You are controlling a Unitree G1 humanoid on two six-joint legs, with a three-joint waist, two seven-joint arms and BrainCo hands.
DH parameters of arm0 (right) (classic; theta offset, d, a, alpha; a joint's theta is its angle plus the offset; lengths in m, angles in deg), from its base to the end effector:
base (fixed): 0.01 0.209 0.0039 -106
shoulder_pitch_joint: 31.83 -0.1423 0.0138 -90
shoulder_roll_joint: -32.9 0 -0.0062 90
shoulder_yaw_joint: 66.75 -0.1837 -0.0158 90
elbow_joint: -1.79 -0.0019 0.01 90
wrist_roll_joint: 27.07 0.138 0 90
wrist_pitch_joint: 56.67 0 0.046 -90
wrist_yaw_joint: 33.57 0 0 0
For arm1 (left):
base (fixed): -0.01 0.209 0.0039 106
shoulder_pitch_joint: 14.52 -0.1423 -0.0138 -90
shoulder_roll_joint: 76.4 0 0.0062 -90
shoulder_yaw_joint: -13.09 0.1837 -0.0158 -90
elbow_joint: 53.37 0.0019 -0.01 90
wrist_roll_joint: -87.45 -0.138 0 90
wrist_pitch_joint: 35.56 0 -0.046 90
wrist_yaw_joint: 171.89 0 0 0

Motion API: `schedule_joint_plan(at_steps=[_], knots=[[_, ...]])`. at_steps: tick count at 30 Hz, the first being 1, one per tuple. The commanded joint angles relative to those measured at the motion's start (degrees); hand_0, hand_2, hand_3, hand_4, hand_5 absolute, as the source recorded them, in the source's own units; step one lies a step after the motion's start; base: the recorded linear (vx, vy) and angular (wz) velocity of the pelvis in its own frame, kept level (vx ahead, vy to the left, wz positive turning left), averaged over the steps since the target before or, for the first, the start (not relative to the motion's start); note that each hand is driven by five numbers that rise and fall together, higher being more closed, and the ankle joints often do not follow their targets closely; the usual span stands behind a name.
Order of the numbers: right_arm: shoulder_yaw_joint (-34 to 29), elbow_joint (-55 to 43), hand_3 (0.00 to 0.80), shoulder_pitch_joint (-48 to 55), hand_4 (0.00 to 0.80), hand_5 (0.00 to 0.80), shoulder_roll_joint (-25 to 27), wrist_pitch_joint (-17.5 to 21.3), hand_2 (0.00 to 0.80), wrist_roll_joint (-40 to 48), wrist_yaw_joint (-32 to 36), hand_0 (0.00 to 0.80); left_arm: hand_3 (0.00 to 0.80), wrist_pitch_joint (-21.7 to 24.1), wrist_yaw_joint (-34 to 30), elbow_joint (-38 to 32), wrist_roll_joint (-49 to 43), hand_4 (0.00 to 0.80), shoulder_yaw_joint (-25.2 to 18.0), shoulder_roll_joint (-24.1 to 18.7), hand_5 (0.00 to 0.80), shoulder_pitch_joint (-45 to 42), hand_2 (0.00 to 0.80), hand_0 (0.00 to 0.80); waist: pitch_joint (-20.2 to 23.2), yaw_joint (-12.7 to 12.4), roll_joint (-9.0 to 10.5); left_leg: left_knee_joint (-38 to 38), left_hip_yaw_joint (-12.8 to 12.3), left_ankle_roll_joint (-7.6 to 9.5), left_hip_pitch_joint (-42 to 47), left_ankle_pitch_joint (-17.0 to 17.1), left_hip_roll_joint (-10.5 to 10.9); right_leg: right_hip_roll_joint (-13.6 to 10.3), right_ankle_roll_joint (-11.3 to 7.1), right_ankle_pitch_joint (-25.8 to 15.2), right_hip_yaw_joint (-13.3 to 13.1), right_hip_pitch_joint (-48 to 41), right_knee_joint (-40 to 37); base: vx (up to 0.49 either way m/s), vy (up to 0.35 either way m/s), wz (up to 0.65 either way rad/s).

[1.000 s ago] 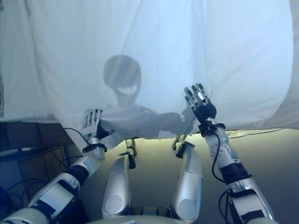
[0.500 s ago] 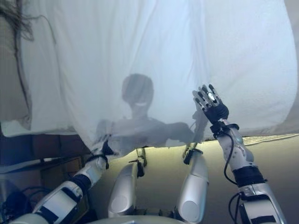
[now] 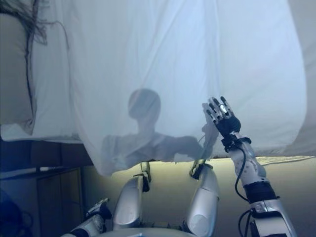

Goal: Make the bed neatly

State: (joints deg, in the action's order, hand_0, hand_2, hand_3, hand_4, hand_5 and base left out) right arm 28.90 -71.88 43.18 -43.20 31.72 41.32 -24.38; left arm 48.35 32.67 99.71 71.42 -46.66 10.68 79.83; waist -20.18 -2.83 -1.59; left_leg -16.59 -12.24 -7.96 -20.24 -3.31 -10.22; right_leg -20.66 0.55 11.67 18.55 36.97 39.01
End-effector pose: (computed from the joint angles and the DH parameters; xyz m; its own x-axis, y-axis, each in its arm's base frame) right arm 0.2520 -0.2369 0.0715 0.9872 0.1562 0.0320 -0.1430 0.7785 0.6111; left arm 0.1076 0.2211 -0.1046 0.6435 0.3890 -0.6593 0.4566 0.4962 0.7384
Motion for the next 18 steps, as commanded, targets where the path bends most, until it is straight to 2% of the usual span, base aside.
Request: schedule_joint_plan(at_steps=[1, 5, 6, 8, 11, 14, 18], knots=[[-2.02, -1.41, 0.000, 0.71, 0.000, 0.000, 0.86, -0.30, 0.000, -0.98, 1.46, 0.000, 0.000, 5.17, 9.38, -3.27, 5.65, 0.000, -2.48, -4.11, 0.000, 1.97, 0.000, 0.000, 1.05, -0.83, -0.45, -1.52, 3.08, -0.43, -0.30, 1.32, -2.93, -9.60, -14.86, -19.92, -3.28, -6.82, -19.66, 0.086, 0.114, 0.07], [-3.60, 0.20, 0.000, -0.21, 0.000, 0.000, 2.14, -2.53, 0.000, -1.32, 1.79, 0.000, 0.000, 10.22, 14.10, -8.93, 7.47, 0.000, -3.74, -4.07, 0.000, 5.17, 0.000, 0.000, 1.54, -0.57, -1.41, -2.01, 2.96, -0.09, 0.52, 0.74, -2.06, -10.60, -14.71, -19.60, -4.19, -6.47, -18.35, 0.033, 0.092, 0.08], [-3.97, 0.42, 0.000, -0.52, 0.000, 0.000, 2.43, -2.90, 0.000, -1.24, 1.93, 0.000, 0.000, 10.81, 14.69, -10.29, 7.60, 0.000, -3.93, -4.20, 0.000, 5.79, 0.000, 0.000, 1.33, -0.44, -1.18, -2.08, 2.56, 0.41, -0.26, 1.88, -1.74, -10.97, -14.08, -20.91, -3.80, -5.99, -18.92, -0.076, 0.008, 0.10], [-3.94, 0.95, 0.000, -1.13, 0.000, 0.000, 2.35, -2.76, 0.000, -0.92, 1.83, 0.000, 0.000, 12.25, 16.55, -12.43, 7.17, 0.000, -3.90, -4.57, 0.000, 7.00, 0.000, 0.000, 1.10, -0.84, -1.13, -2.85, 3.21, 0.08, -0.54, 0.53, -2.27, -10.58, -14.75, -19.82, -4.29, -5.79, -18.13, -0.009, -0.054, 0.04], [-3.11, 1.36, 0.000, -1.77, 0.000, 0.000, 1.33, -1.21, 0.000, -0.04, 1.71, 0.000, 0.000, 13.41, 18.86, -14.65, 6.91, 0.000, -3.76, -5.36, 0.000, 8.80, 0.000, 0.000, 0.11, -1.33, -0.08, -3.55, 3.68, 0.14, -1.91, 0.68, -3.01, -10.11, -14.89, -20.27, -3.77, -5.47, -18.35, -0.040, -0.149, 0.03], [-1.72, 1.52, 0.000, -1.96, 0.000, 0.000, 0.29, 1.18, 0.000, 1.10, 2.13, 0.000, 0.000, 12.89, 19.80, -15.91, 5.58, 0.000, -3.56, -6.18, 0.000, 9.97, 0.000, 0.000, -1.04, -1.80, 1.27, -4.13, 4.35, 0.01, -3.55, 1.07, -3.92, -9.45, -14.98, -20.89, -3.06, -5.24, -18.86, -0.064, -0.154, -0.02], [0.13, 1.41, 0.000, -3.49, 0.000, 0.000, 0.03, 3.11, 0.000, 1.43, 1.92, 0.000, 0.000, 9.73, 19.53, -15.34, 3.86, 0.000, -2.01, -6.27, 0.000, 11.50, 0.000, 0.000, -2.48, -1.86, 2.27, -5.16, 5.52, -0.19, -6.13, 1.97, -4.74, -8.78, -14.98, -21.38, -3.20, -3.60, -18.18, -0.040, -0.035, -0.01]])
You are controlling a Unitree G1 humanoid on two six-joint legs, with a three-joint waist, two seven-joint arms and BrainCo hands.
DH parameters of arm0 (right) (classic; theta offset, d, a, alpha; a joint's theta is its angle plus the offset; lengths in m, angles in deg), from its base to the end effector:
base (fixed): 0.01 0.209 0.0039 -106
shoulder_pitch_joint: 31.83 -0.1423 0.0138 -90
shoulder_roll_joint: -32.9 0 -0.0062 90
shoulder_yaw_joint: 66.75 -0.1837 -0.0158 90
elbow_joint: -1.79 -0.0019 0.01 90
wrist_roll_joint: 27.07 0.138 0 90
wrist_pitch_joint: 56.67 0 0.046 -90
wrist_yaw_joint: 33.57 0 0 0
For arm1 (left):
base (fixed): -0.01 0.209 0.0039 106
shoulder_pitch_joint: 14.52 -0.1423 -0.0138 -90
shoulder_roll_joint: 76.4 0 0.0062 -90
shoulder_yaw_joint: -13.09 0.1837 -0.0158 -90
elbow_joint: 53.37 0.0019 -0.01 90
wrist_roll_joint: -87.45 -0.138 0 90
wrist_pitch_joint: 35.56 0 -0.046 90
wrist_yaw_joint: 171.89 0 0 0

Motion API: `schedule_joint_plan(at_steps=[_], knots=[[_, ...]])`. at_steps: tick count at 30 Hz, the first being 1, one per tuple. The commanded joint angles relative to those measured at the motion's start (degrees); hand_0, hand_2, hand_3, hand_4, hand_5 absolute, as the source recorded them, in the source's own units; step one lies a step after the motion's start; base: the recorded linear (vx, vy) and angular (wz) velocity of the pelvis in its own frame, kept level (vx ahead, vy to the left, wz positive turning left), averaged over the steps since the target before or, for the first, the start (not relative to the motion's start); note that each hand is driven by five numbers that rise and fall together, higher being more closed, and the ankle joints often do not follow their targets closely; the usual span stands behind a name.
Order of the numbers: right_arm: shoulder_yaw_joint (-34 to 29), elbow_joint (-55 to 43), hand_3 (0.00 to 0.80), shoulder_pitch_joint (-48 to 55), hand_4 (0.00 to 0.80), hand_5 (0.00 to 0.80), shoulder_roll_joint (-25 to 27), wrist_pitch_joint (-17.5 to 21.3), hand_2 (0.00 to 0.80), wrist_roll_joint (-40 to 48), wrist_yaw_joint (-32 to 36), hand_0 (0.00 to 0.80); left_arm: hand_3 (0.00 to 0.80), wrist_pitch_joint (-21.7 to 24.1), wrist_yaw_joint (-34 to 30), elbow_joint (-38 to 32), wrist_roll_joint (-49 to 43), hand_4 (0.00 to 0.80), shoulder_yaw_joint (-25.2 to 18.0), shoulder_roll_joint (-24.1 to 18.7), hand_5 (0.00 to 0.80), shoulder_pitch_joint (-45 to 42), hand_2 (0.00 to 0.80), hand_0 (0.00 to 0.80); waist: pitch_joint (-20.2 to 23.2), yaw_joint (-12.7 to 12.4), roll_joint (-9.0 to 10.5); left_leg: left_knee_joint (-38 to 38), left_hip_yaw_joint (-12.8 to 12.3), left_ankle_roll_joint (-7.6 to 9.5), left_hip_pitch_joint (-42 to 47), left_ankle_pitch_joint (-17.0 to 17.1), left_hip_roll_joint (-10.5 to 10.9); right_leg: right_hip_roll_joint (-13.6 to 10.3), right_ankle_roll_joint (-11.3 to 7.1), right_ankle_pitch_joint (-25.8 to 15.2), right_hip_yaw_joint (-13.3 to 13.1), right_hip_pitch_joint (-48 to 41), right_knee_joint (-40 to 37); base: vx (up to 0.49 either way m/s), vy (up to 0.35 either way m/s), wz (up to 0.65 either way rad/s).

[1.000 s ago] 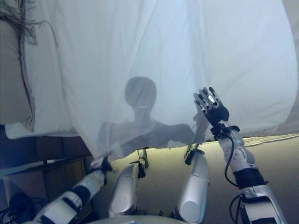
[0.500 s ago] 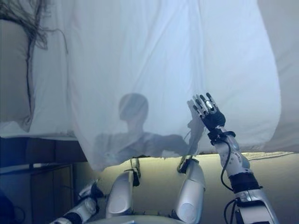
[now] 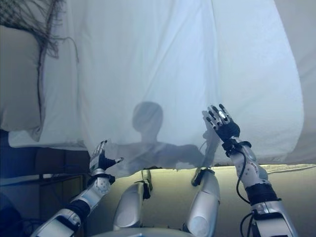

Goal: Make the bed neatly

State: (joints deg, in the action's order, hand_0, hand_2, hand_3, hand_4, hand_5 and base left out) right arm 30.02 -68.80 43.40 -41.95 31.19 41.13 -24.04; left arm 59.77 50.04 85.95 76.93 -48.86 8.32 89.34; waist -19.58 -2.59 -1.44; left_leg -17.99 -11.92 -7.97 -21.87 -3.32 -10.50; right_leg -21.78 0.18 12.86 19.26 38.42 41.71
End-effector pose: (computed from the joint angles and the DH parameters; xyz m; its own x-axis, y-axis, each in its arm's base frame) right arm 0.2496 -0.2438 0.0625 0.9884 0.1484 -0.0334 -0.0997 0.7979 0.5945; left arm 0.1993 0.1979 -0.0530 0.9298 0.3542 -0.1000 -0.1341 0.5792 0.8041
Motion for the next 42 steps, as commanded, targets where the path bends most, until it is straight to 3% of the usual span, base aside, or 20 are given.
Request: schedule_joint_plan(at_steps=[1, 13, 22, 27, 32, 36, 42], knots=[[-0.60, -1.72, 0.000, -4.34, 0.000, 0.000, -1.17, 3.91, 0.000, 1.72, 1.61, 0.000, 0.000, -2.69, 2.17, -1.20, -1.99, 0.000, 0.61, -3.94, 0.000, 2.48, 0.000, 0.000, -3.32, -2.07, 2.41, -3.97, 5.37, -0.24, -5.21, 2.20, -4.74, -7.39, -14.62, -22.59, -4.03, -4.58, -20.77, -0.039, -0.010, 0.01], [2.00, -4.82, 0.000, -9.36, 0.000, 0.000, -0.68, 9.61, 0.000, 6.42, 3.64, 0.000, 0.000, -12.75, 0.30, 3.62, -2.61, 0.000, 1.97, -7.56, 0.000, 8.65, 0.000, 0.000, -6.62, -2.11, 8.78, -8.46, 8.40, -0.51, -13.78, 2.81, -8.04, -3.09, -14.66, -23.78, -3.53, -1.28, -21.62, -0.059, -0.051, -0.11], [-0.08, -8.99, 0.000, -10.57, 0.000, 0.000, 1.61, 9.39, 0.000, 8.96, 4.79, 0.000, 0.000, -16.42, -1.31, 6.44, 0.54, 0.000, -0.13, -10.01, 0.000, 10.25, 0.000, 0.000, -8.74, -1.91, 12.05, -12.66, 10.91, -0.07, -19.55, 1.85, -8.87, -0.89, -14.50, -24.89, -3.53, 1.39, -21.79, -0.050, -0.003, -0.14], [-0.94, -11.38, 0.000, -10.54, 0.000, 0.000, 2.25, 11.15, 0.000, 7.84, 6.10, 0.000, 0.000, -18.00, -2.38, 7.67, 1.36, 0.000, -0.62, -10.40, 0.000, 10.05, 0.000, 0.000, -9.96, -1.80, 12.67, -13.64, 11.75, 0.19, -21.72, 1.62, -8.35, -0.16, -14.32, -25.33, -3.53, 2.79, -22.10, -0.046, 0.036, -0.20], [-1.53, -13.88, 0.000, -10.25, 0.000, 0.000, 2.48, 12.82, 0.000, 7.55, 7.61, 0.000, 0.000, -23.39, -5.01, 9.57, 3.98, 0.000, -1.08, -10.32, 0.000, 9.76, 0.000, 0.000, -10.19, -1.60, 13.15, -14.53, 12.60, 0.33, -24.44, 1.42, -7.89, 0.29, -14.14, -25.55, -3.32, 4.52, -22.30, -0.042, 0.026, -0.17], [-2.13, -14.76, 0.000, -10.22, 0.000, 0.000, 2.44, 12.89, 0.000, 7.82, 7.58, 0.000, 0.000, -27.71, -10.94, 13.00, 5.72, 0.000, -1.75, -9.74, 0.000, 9.42, 0.000, 0.000, -10.21, -1.26, 13.23, -14.56, 12.97, 0.37, -25.99, 1.48, -7.55, 0.60, -14.05, -25.81, -3.24, 5.76, -22.80, -0.043, 0.024, 0.00], [-2.67, -15.13, 0.000, -10.44, 0.000, 0.000, 2.46, 12.95, 0.000, 8.22, 8.37, 0.000, 0.000, -29.06, -15.48, 17.80, 5.66, 0.000, -1.93, -8.29, 0.000, 9.73, 0.000, 0.000, -10.21, -0.41, 13.38, -15.38, 13.51, 0.58, -28.77, 1.26, -6.98, 1.04, -13.74, -25.87, -3.59, 8.31, -22.56, -0.046, 0.021, -0.03]])
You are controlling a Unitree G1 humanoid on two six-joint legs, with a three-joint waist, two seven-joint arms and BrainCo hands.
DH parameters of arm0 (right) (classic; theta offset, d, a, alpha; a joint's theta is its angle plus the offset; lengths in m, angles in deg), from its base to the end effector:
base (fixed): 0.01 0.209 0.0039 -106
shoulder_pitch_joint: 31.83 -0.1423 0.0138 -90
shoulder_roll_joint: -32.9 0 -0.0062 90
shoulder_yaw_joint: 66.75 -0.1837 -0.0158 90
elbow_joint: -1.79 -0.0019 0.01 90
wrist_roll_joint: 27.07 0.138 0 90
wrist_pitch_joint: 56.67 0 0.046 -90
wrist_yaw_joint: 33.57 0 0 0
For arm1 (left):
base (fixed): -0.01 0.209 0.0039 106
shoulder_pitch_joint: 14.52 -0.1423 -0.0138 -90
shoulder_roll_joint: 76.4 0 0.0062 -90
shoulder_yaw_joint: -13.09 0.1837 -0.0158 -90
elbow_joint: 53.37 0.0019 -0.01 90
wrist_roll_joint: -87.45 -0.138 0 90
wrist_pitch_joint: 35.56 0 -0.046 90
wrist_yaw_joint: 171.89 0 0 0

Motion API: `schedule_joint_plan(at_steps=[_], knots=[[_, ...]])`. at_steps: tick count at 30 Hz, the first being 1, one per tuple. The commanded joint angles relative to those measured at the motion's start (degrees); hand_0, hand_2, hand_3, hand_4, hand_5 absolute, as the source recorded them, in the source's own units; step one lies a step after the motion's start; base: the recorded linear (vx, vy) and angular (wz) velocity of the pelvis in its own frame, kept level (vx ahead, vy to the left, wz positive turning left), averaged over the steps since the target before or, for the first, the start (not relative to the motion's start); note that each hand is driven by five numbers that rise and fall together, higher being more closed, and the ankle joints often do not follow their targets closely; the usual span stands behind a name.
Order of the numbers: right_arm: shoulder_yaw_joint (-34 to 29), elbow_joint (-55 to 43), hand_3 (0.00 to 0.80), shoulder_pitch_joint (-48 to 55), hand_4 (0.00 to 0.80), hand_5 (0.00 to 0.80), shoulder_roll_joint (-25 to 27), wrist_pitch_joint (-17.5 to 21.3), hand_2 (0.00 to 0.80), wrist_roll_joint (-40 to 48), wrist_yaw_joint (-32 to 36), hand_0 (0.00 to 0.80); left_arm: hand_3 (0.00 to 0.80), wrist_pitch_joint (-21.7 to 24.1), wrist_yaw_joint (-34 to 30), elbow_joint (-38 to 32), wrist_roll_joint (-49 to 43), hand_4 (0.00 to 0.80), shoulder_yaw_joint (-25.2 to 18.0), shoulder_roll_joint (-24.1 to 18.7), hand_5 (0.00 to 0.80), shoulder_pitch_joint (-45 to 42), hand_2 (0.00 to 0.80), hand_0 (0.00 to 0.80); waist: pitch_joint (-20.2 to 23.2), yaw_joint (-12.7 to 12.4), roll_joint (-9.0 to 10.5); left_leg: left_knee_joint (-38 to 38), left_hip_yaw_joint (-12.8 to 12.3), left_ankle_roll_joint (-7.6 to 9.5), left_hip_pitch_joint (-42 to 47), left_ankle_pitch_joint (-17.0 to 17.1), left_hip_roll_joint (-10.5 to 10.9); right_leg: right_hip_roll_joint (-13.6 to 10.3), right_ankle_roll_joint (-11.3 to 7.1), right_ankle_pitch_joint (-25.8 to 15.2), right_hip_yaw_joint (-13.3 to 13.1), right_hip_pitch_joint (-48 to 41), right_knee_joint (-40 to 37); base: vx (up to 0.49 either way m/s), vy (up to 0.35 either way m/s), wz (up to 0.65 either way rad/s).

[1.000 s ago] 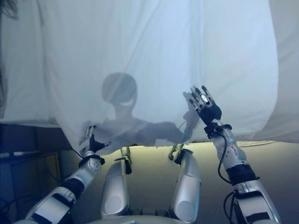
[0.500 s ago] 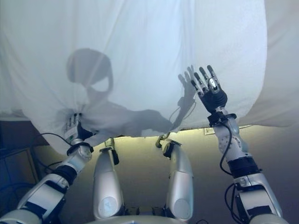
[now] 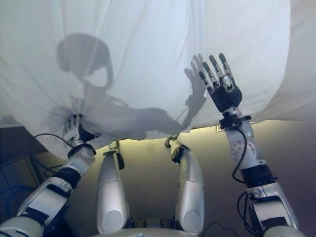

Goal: Make the bed neatly

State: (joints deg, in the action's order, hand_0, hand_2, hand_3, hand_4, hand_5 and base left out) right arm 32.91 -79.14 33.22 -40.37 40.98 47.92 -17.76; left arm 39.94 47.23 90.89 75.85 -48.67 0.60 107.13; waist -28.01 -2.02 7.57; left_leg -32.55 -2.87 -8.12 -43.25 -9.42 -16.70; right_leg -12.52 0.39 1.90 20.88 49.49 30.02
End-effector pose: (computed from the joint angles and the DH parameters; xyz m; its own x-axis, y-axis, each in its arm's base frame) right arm 0.2775 -0.2155 0.1383 0.8478 0.2842 0.4478 -0.5047 0.6917 0.5166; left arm 0.2725 0.2442 0.0135 0.8391 0.5429 0.0325 -0.2129 0.2730 0.9382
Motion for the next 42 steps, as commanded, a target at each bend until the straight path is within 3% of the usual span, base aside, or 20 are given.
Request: schedule_joint_plan(at_steps=[1, 16, 22, 31, 37, 42], knots=[[-5.56, -4.64, 0.000, -0.31, 0.000, 0.000, 1.05, 3.31, 0.000, 1.58, 2.65, 0.000, 0.000, -9.43, -13.51, 13.54, 6.84, 0.000, -1.89, -0.47, 0.000, -7.96, 0.000, 0.000, -1.79, -0.82, 4.39, -1.11, 4.63, 0.83, -8.14, 7.23, -0.65, -8.08, -13.86, -14.80, -5.36, -2.10, -10.68, -0.034, 0.012, -0.05], [-6.16, -6.05, 0.000, 0.82, 0.000, 0.000, 1.17, 6.23, 0.000, 3.25, 3.96, 0.000, 0.000, -6.20, -24.40, 15.56, 3.16, 0.000, 2.99, 2.09, 0.000, -13.82, 0.000, 0.000, -1.79, -1.75, 5.24, -1.25, 5.97, 1.56, -11.20, 5.92, 0.94, -7.23, -13.92, -16.08, -2.94, -0.75, -12.66, 0.004, -0.033, -0.03], [-6.57, -6.76, 0.000, 1.30, 0.000, 0.000, 0.63, 6.49, 0.000, 2.96, 3.03, 0.000, 0.000, -2.33, -20.54, 15.31, 5.88, 0.000, 3.45, 2.28, 0.000, -16.31, 0.000, 0.000, -1.79, -2.62, 4.81, -1.04, 6.24, 1.63, -10.80, 5.57, 1.36, -7.70, -13.90, -16.10, -2.29, -1.19, -12.61, 0.017, -0.038, 0.01], [-8.23, -8.68, 0.000, 2.79, 0.000, 0.000, 0.24, 5.69, 0.000, 1.27, 0.81, 0.000, 0.000, 6.20, -14.86, 12.20, 10.23, 0.000, -0.11, 1.96, 0.000, -20.66, 0.000, 0.000, -1.79, -4.29, 2.44, 0.79, 5.84, 1.52, -8.54, 6.45, 2.51, -9.30, -14.04, -15.52, -1.13, -2.43, -11.65, 0.020, -0.019, 0.11], [-9.66, -10.22, 0.000, 4.31, 0.000, 0.000, 0.50, 5.62, 0.000, 0.78, -0.28, 0.000, 0.000, 4.61, -18.45, 10.10, 7.02, 0.000, -0.41, 2.08, 0.000, -24.48, 0.000, 0.000, -1.79, -5.65, 1.38, 1.97, 5.78, 1.23, -7.15, 6.94, 2.74, -10.39, -14.21, -15.13, 0.12, -3.80, -11.35, 0.016, -0.034, 0.09], [-10.29, -10.39, 0.000, 5.48, 0.000, 0.000, -0.55, 5.58, 0.000, 1.46, -0.13, 0.000, 0.000, 3.83, -20.76, 10.26, 5.42, 0.000, -0.99, 2.58, 0.000, -26.90, 0.000, 0.000, -1.79, -6.64, 1.75, 2.57, 5.63, 1.09, -5.56, 6.91, 2.39, -10.69, -14.23, -14.68, 1.34, -5.97, -11.36, 0.021, -0.057, 0.07]])
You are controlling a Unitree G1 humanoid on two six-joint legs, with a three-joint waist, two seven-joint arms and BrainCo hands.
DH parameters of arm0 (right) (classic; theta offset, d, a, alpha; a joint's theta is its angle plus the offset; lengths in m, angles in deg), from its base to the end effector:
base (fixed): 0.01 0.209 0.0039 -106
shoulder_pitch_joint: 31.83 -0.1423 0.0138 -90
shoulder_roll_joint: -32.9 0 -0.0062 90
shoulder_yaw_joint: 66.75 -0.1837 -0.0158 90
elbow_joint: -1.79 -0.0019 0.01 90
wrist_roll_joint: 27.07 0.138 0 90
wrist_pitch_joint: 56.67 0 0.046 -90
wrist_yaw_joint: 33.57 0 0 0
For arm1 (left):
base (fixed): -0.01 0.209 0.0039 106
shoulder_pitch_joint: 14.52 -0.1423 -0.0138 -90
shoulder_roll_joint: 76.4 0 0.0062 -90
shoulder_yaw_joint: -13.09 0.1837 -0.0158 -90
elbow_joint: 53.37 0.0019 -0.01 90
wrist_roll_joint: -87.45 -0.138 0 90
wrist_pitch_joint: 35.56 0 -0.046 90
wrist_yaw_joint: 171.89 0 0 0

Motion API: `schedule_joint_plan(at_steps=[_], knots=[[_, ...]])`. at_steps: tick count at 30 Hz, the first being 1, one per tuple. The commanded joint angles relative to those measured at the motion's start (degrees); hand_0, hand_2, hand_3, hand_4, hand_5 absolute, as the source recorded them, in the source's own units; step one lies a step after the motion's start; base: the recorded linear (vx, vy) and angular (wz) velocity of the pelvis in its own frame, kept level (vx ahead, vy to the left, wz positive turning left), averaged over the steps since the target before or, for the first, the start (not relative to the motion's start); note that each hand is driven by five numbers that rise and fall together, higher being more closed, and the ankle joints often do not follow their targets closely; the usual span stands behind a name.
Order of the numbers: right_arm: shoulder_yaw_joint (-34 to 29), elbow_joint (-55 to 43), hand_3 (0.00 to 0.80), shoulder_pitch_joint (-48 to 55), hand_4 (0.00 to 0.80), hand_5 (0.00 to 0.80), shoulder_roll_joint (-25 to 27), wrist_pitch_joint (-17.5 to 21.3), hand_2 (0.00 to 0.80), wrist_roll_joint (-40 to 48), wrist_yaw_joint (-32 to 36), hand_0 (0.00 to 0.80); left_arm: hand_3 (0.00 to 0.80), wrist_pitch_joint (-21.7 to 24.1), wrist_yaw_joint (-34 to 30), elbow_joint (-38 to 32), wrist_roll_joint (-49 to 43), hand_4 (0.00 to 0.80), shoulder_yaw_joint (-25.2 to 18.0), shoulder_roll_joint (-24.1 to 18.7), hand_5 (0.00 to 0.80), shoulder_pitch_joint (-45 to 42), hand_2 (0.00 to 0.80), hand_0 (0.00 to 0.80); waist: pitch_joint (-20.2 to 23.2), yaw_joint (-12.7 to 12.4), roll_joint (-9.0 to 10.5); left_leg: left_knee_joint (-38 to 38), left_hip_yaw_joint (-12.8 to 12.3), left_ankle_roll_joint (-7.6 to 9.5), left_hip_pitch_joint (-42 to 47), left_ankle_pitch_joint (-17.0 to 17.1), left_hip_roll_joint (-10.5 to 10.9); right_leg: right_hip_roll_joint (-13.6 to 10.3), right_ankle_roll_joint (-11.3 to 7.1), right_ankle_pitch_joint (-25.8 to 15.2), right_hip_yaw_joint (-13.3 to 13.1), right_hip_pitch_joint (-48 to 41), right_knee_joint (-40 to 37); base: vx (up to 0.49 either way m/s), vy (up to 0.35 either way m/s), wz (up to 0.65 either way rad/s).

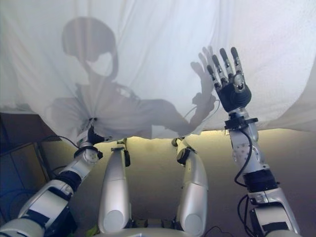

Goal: Make the bed neatly

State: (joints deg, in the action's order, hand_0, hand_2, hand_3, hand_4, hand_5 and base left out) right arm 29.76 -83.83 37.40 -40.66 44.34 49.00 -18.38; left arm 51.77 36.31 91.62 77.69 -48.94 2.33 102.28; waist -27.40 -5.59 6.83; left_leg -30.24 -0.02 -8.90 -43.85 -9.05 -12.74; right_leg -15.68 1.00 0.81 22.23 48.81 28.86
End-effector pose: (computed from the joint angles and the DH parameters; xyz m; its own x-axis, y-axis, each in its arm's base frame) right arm 0.2642 -0.2227 0.1390 0.8337 0.2079 0.5117 -0.4969 0.6867 0.5306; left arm 0.2537 0.2348 -0.0086 0.9159 0.3609 -0.1757 -0.0280 0.4941 0.8690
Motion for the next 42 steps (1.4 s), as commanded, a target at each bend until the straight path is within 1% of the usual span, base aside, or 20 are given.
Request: schedule_joint_plan(at_steps=[1, 4, 8, 13, 15, 17, 19, 21, 23, 27, 28, 29, 31, 32, 33, 35, 39, 40, 41, 42], knots=[[-7.26, -5.79, 0.000, 1.51, 0.000, 0.000, -0.51, 2.08, 0.000, 0.60, 0.45, 0.000, 0.000, -8.23, -10.43, 9.84, 3.69, 0.000, -0.47, 1.00, 0.000, -22.56, 0.000, 0.000, -2.39, -3.21, 2.55, 0.63, 2.59, 1.86, -4.26, 6.59, -1.62, -7.56, -14.89, -13.61, 0.32, -6.06, -10.43, 0.034, -0.059, 0.08], [-7.71, -5.49, 0.000, 1.74, 0.000, 0.000, -1.15, 1.49, 0.000, 0.82, 0.59, 0.000, 0.000, -7.52, -10.64, 11.05, 3.88, 0.000, -0.30, 1.65, 0.000, -23.74, 0.000, 0.000, -2.39, -3.54, 2.30, 1.95, 1.89, 1.79, -1.97, 6.92, -1.72, -7.77, -14.96, -13.56, 1.13, -8.38, -11.19, 0.029, -0.022, 0.11], [-8.54, -4.74, 0.000, 1.53, 0.000, 0.000, -2.39, -0.01, 0.000, -0.55, 0.13, 0.000, 0.000, -6.11, -8.65, 12.68, 5.01, 0.000, -0.65, 2.53, 0.000, -23.82, 0.000, 0.000, -2.39, -3.62, 1.11, 5.13, -0.19, 1.56, 4.12, 7.83, -1.78, -8.17, -14.97, -12.78, 1.35, -13.23, -12.35, 0.038, 0.025, 0.08], [-9.17, -4.14, 0.000, 1.28, 0.000, 0.000, -3.47, -1.54, 0.000, -2.37, -1.02, 0.000, 0.000, -7.23, -7.89, 13.27, 5.52, 0.000, -2.06, 2.86, 0.000, -22.12, 0.000, 0.000, -2.19, -3.46, 0.07, 8.38, -2.64, 1.16, 10.44, 8.81, -2.12, -8.29, -14.86, -12.01, 1.70, -18.52, -13.77, 0.025, 0.021, 0.07], [-9.17, -3.68, 0.000, 1.67, 0.000, 0.000, -3.81, -2.19, 0.000, -3.61, -1.70, 0.000, 0.000, -7.77, -7.01, 14.04, 5.58, 0.000, -2.42, 3.18, 0.000, -21.98, 0.000, 0.000, -0.49, -3.22, -0.39, 10.16, -4.01, 0.97, 13.00, 9.16, -2.15, -8.48, -14.87, -11.82, 2.28, -20.59, -14.61, 0.049, 0.017, 0.20], [-8.93, -3.30, 0.000, 2.39, 0.000, 0.000, -4.16, -2.88, 0.000, -5.10, -1.96, 0.000, 0.000, -7.21, -5.73, 15.03, 5.47, 0.000, -2.94, 3.50, 0.000, -22.15, 0.000, 0.000, 1.08, -2.77, -1.06, 11.29, -5.02, 0.88, 15.12, 9.39, -1.82, -8.79, -14.80, -11.33, 2.09, -21.97, -14.81, 0.059, 0.069, 0.20], [-8.31, -2.54, 0.000, 3.25, 0.000, 0.000, -4.17, -4.08, 0.000, -6.38, -2.19, 0.000, 0.000, -4.88, -3.44, 15.28, 5.11, 0.000, -3.88, 3.47, 0.000, -22.03, 0.000, 0.000, 3.10, -2.06, -1.93, 12.07, -6.06, 0.92, 17.49, 9.39, -1.28, -9.09, -14.64, -10.41, 1.38, -23.28, -14.53, 0.098, 0.123, 0.16], [-7.07, -1.46, 0.000, 4.35, 0.000, 0.000, -4.03, -5.43, 0.000, -7.48, -2.31, 0.000, 0.000, -1.42, -1.78, 14.35, 5.77, 0.000, -5.66, 2.63, 0.000, -21.23, 0.000, 0.000, 5.37, -1.05, -2.91, 13.29, -7.14, 0.98, 20.56, 9.23, -0.64, -9.31, -14.54, -9.42, 0.29, -24.79, -14.49, 0.146, 0.154, 0.10], [-5.93, 0.22, 0.000, 5.75, 0.000, 0.000, -4.02, -6.54, 0.000, -8.73, -1.45, 0.000, 0.000, 3.04, -1.47, 11.98, 7.24, 0.000, -7.58, 1.53, 0.000, -20.11, 0.000, 0.000, 7.53, -0.08, -4.08, 14.34, -8.22, 1.16, 23.50, 8.97, 0.12, -9.42, -14.41, -8.64, -0.93, -26.43, -14.70, 0.154, 0.167, 0.08], [-5.48, 2.20, 0.000, 9.37, 0.000, 0.000, -3.75, -9.25, 0.000, -11.42, 0.25, 0.000, 0.000, 11.19, -2.22, 4.41, 11.24, 0.000, -10.04, 0.70, 0.000, -19.16, 0.000, 0.000, 11.28, 1.00, -6.24, 17.69, -10.05, 1.60, 29.30, 9.19, 1.64, -9.45, -14.53, -7.87, -2.23, -30.59, -16.14, 0.163, 0.123, 0.01], [-5.76, 2.48, 0.000, 10.29, 0.000, 0.000, -3.84, -10.18, 0.000, -12.03, 0.50, 0.000, 0.000, 13.12, -2.59, 2.40, 12.16, 0.000, -10.55, 0.71, 0.000, -19.19, 0.000, 0.000, 12.13, 1.14, -6.57, 18.35, -10.38, 1.68, 30.42, 9.25, 1.87, -9.27, -14.62, -7.76, -2.35, -31.73, -16.70, 0.116, 0.024, -0.09], [-6.18, 2.86, 0.000, 11.30, 0.000, 0.000, -4.16, -11.22, 0.000, -13.04, 0.61, 0.000, 0.000, 14.20, -3.46, -0.18, 12.94, 0.000, -11.29, 0.86, 0.000, -19.28, 0.000, 0.000, 13.11, 1.38, -6.51, 19.19, -11.32, 2.30, 31.22, 10.50, 2.33, -9.22, -13.94, -8.80, -1.79, -32.94, -17.96, 0.134, -0.032, -0.12], [-6.80, 3.52, 0.000, 13.76, 0.000, 0.000, -5.50, -12.17, 0.000, -15.09, 0.42, 0.000, 0.000, 17.58, -5.42, -6.67, 15.91, 0.000, -12.88, 1.57, 0.000, -20.35, 0.000, 0.000, 15.37, 1.26, -6.50, 20.71, -12.09, 2.56, 34.12, 10.41, 2.75, -8.16, -14.24, -8.92, -1.59, -36.72, -20.35, 0.167, -0.098, -0.06], [-6.96, 3.58, 0.000, 14.25, 0.000, 0.000, -5.87, -12.24, 0.000, -15.49, 0.41, 0.000, 0.000, 17.84, -5.94, -8.22, 16.80, 0.000, -13.29, 1.72, 0.000, -20.83, 0.000, 0.000, 15.67, 1.20, -6.45, 21.03, -12.21, 2.58, 34.74, 10.39, 2.80, -7.92, -14.30, -9.01, -1.42, -37.62, -20.97, 0.175, -0.156, 0.04], [-7.43, 3.95, 0.000, 15.67, 0.000, 0.000, -7.23, -11.77, 0.000, -17.00, 0.23, 0.000, 0.000, 18.68, -8.17, -12.40, 19.54, 0.000, -14.80, 2.47, 0.000, -22.22, 0.000, 0.000, 16.75, 0.74, -6.22, 21.90, -12.65, 2.70, 36.20, 10.28, 2.97, -7.36, -14.46, -9.27, -0.96, -39.69, -22.48, 0.150, -0.147, 0.10], [-7.87, 4.91, 0.000, 18.16, 0.000, 0.000, -10.38, -9.57, 0.000, -19.98, -1.05, 0.000, 0.000, 20.07, -11.90, -17.12, 25.16, 0.000, -17.40, 4.35, 0.000, -24.53, 0.000, 0.000, 18.02, -0.16, -5.59, 22.45, -12.90, 3.00, 37.93, 10.00, 3.36, -6.81, -14.60, -10.01, -0.26, -42.62, -24.48, 0.170, -0.208, 0.10], [-6.45, 7.09, 0.000, 21.17, 0.000, 0.000, -14.94, -7.35, 0.000, -22.38, -3.88, 0.000, 0.000, 18.43, -18.97, -18.04, 34.36, 0.000, -19.53, 8.25, 0.000, -26.13, 0.000, 0.000, 19.92, -0.45, -4.50, 22.41, -13.21, 3.64, 40.70, 9.42, 3.49, -6.42, -14.56, -10.71, -0.27, -45.56, -25.51, 0.148, -0.165, -0.01], [-6.36, 7.19, 0.000, 21.25, 0.000, 0.000, -15.09, -7.29, 0.000, -22.43, -4.03, 0.000, 0.000, 18.39, -19.41, -18.01, 34.60, 0.000, -19.61, 8.37, 0.000, -26.16, 0.000, 0.000, 19.95, -0.42, -4.45, 22.42, -13.24, 3.67, 40.89, 9.38, 3.47, -6.39, -14.57, -10.69, -0.30, -45.74, -25.54, 0.154, -0.140, 0.04], [-5.84, 7.69, 0.000, 21.72, 0.000, 0.000, -15.86, -7.00, 0.000, -22.32, -4.60, 0.000, 0.000, 18.40, -21.63, -18.03, 34.90, 0.000, -19.69, 9.02, 0.000, -26.12, 0.000, 0.000, 20.34, -0.25, -4.17, 22.52, -13.48, 3.84, 41.99, 9.15, 3.31, -6.21, -14.57, -10.51, -0.49, -46.59, -25.51, 0.114, -0.099, 0.07], [-5.69, 7.81, 0.000, 22.03, 0.000, 0.000, -16.19, -6.99, 0.000, -22.15, -4.59, 0.000, 0.000, 18.38, -22.39, -18.41, 34.59, 0.000, -19.50, 9.23, 0.000, -26.13, 0.000, 0.000, 20.58, -0.14, -4.09, 22.67, -13.60, 3.97, 42.67, 8.99, 3.17, -6.07, -14.56, -10.29, -0.62, -47.12, -25.47, 0.143, -0.132, 0.09]])
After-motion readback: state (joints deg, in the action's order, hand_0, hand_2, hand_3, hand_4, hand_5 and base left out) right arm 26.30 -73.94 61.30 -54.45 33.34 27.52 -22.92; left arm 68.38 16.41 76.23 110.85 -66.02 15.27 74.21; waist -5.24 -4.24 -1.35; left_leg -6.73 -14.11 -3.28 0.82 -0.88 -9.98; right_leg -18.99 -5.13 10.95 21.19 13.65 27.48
